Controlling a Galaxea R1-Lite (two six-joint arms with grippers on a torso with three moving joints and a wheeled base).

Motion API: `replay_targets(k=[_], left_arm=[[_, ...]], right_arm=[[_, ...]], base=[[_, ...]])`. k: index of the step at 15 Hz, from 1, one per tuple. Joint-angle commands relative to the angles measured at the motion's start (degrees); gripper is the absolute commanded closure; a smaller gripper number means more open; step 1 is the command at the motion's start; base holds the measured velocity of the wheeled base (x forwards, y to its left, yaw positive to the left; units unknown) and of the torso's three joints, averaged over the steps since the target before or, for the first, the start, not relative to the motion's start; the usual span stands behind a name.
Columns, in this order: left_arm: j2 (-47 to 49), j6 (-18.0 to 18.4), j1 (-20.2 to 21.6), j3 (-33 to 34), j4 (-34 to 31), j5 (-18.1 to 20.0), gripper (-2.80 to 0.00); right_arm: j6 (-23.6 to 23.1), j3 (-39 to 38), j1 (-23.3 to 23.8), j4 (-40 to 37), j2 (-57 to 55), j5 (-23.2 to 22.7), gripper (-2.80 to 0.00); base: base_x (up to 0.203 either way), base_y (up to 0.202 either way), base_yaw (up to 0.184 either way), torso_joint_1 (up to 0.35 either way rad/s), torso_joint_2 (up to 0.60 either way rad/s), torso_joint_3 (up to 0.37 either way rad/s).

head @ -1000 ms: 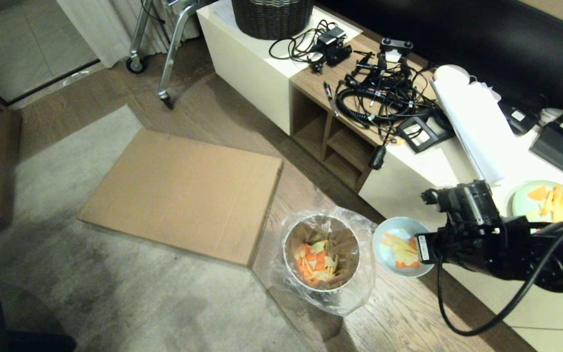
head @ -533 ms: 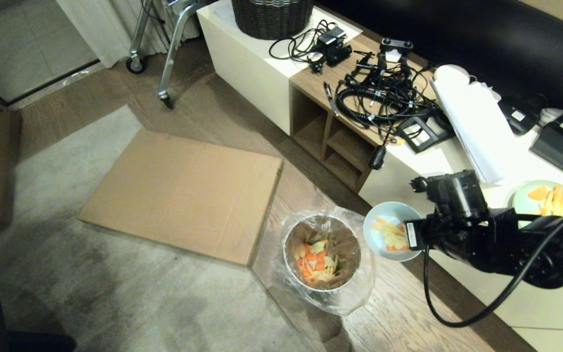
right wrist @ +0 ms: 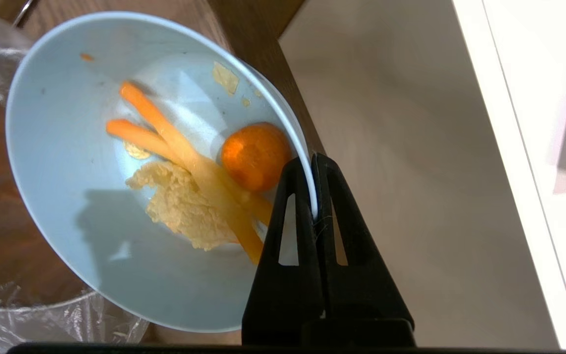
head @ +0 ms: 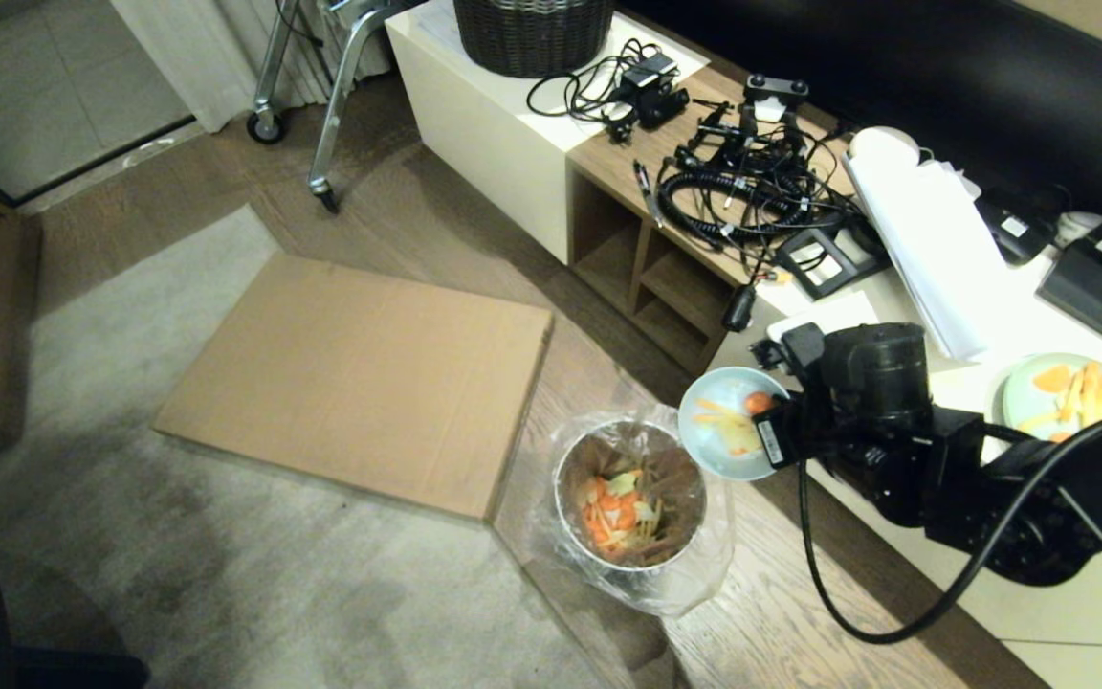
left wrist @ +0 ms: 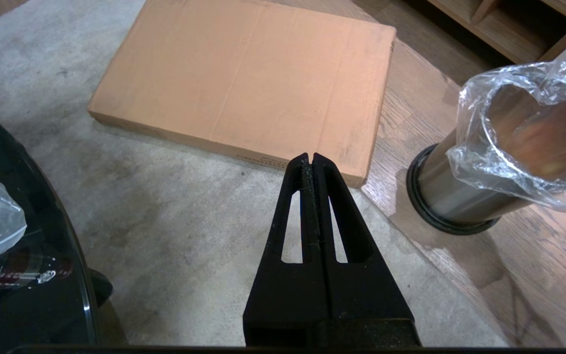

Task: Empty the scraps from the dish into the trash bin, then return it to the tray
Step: Move the bowl over the trash can, then pour the leftover food from the bowl into the trash can

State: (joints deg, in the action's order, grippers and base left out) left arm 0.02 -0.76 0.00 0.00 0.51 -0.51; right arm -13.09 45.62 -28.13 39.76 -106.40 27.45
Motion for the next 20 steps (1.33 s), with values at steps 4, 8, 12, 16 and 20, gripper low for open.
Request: replay_targets(k=[4, 8, 12, 16, 20], left_arm=[[-0.02, -0.03, 0.00, 0.00, 0.02, -0.02, 0.00], [-0.02, -0.03, 0.00, 0.00, 0.02, -0.02, 0.00], [-0.02, -0.03, 0.00, 0.00, 0.02, -0.02, 0.00], [-0.02, -0.03, 0.00, 0.00, 0.02, -0.02, 0.00], [-0.02, -0.03, 0.00, 0.00, 0.02, -0.02, 0.00]], right_arm=[[-12.97, -4.28, -3.58, 12.91, -4.07, 0.14, 0.00], [-20.85, -5.19, -5.78, 23.70, -8.30, 0.07, 0.00], [-28.11, -5.15, -6.58, 30.69, -11.15, -0.03, 0.00], [-34.02, -4.81, -6.58, 35.38, -12.43, -0.36, 0.00], [-39.45, -4.66, -6.83, 42.68, -14.55, -0.55, 0.00]], base=[[0.000, 0.000, 0.000, 0.000, 0.00, 0.000], [0.000, 0.000, 0.000, 0.000, 0.00, 0.000], [0.000, 0.000, 0.000, 0.000, 0.00, 0.000], [0.000, 0.000, 0.000, 0.000, 0.00, 0.000], [0.000, 0.000, 0.000, 0.000, 0.00, 0.000]])
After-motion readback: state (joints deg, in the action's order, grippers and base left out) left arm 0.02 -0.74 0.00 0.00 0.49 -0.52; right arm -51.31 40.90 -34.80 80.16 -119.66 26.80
